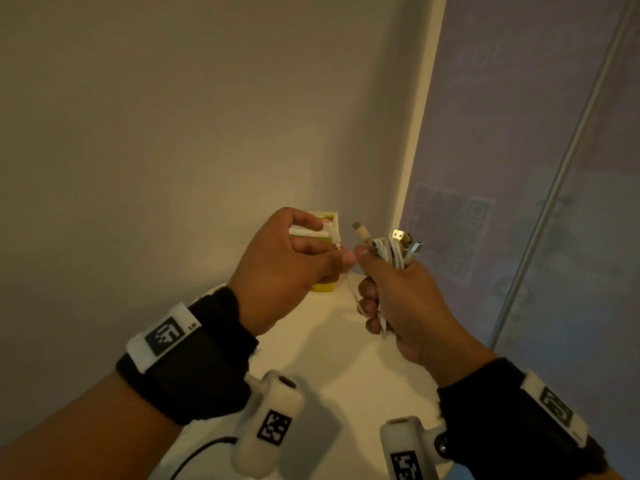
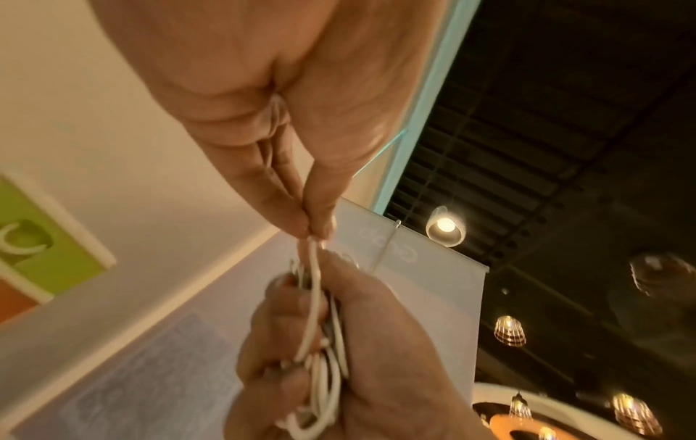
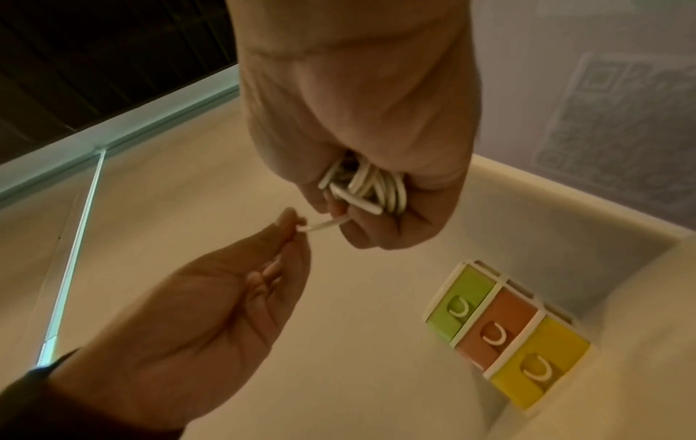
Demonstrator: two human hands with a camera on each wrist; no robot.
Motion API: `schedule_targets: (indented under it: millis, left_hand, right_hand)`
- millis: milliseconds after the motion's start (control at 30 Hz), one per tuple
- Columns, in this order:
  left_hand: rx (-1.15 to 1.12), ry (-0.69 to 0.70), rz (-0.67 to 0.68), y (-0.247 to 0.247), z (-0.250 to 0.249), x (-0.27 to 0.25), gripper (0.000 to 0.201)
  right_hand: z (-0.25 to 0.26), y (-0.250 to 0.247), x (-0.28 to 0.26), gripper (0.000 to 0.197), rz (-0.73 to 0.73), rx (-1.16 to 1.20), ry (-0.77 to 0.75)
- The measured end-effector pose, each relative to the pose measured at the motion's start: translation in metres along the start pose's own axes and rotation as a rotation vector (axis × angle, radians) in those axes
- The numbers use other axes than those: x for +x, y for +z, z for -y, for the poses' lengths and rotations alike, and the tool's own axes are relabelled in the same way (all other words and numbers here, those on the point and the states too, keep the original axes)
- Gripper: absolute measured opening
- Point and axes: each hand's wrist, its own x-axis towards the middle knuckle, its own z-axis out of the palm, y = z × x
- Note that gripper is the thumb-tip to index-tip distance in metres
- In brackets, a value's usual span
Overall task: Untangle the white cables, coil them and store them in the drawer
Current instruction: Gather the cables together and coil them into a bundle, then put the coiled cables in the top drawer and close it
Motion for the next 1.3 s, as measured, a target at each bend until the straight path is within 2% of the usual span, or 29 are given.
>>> schedule_targets:
  millis: [100,200,267,367,467,533,633,700,767,833,900,967,1033,1133,1233,1300]
  left_hand:
    - [-0.089,-0.064,-0.021,0.008,0.01,-0.001,0.03]
    - [-0.138,-0.088,0.028,0.012,0.017,-0.003,0.023]
    - [-0.165,-0.11,0.044,0.013,0.02,-0.004,0.02]
    - [-0.161,-0.14,0.023,0.012,0.023,-0.002,0.017]
    - [-0.001,-0.094,-0.011,0.004,0.03,0.0,0.016]
    - [0.036,-0.094,0.034,0.001,0.033,-0.001,0.014]
    - [-0.071,-0.183,0.155,-0.001,0.037,0.001,0.019]
    - [-0.173,-0.292,0.176,-0.005,0.034,0.005,0.023]
    - [-0.226,-0.367,0.213,-0.009,0.027,0.008,0.026]
    - [-0.155,-0.353,0.264,-0.009,0.022,0.011,0.023]
    - [0.058,-0.302,0.311,-0.004,0.023,0.015,0.044]
    - [0.249,-0.237,0.221,0.004,0.027,0.023,0.064]
    - [0.366,-0.142,0.099,0.006,0.035,0.032,0.056]
    - [0.484,-0.104,0.082,0.001,0.043,0.043,0.05]
    - [0.475,-0.167,0.126,-0.005,0.055,0.058,0.049]
    - [0.512,-0.161,0.164,-0.007,0.059,0.063,0.049]
  right_hand:
    - [-0.004,0.005,-0.002,0.017,0.043,0.052,0.062]
    - [-0.008,0.007,-0.004,0.03,0.087,0.089,0.099]
    - [-0.011,0.01,-0.005,0.04,0.089,0.024,0.048]
    - [-0.013,0.015,-0.007,0.041,0.125,-0.086,-0.065]
    - [-0.013,0.015,-0.006,0.033,0.168,-0.159,-0.124]
    - [-0.012,0.013,-0.005,0.029,0.187,-0.193,-0.129]
    - [-0.013,0.008,-0.001,0.029,0.188,-0.22,-0.114]
    - [-0.013,0.007,0.003,0.025,0.185,-0.234,-0.121]
    - [-0.016,0.006,0.007,0.023,0.178,-0.348,-0.143]
    - [-0.017,0.007,0.014,0.025,0.19,-0.47,-0.163]
    - [-0.02,0.011,0.02,0.022,0.273,-0.601,-0.215]
    - [-0.026,0.018,0.027,0.013,0.318,-0.919,-0.338]
    - [-0.033,0.023,0.037,0.022,0.315,-1.127,-0.497]
    - [-0.041,0.028,0.045,0.038,0.266,-1.108,-0.595]
    - [-0.046,0.027,0.048,0.041,0.263,-1.0,-0.515]
    - [-0.049,0.025,0.053,0.039,0.258,-1.001,-0.501]
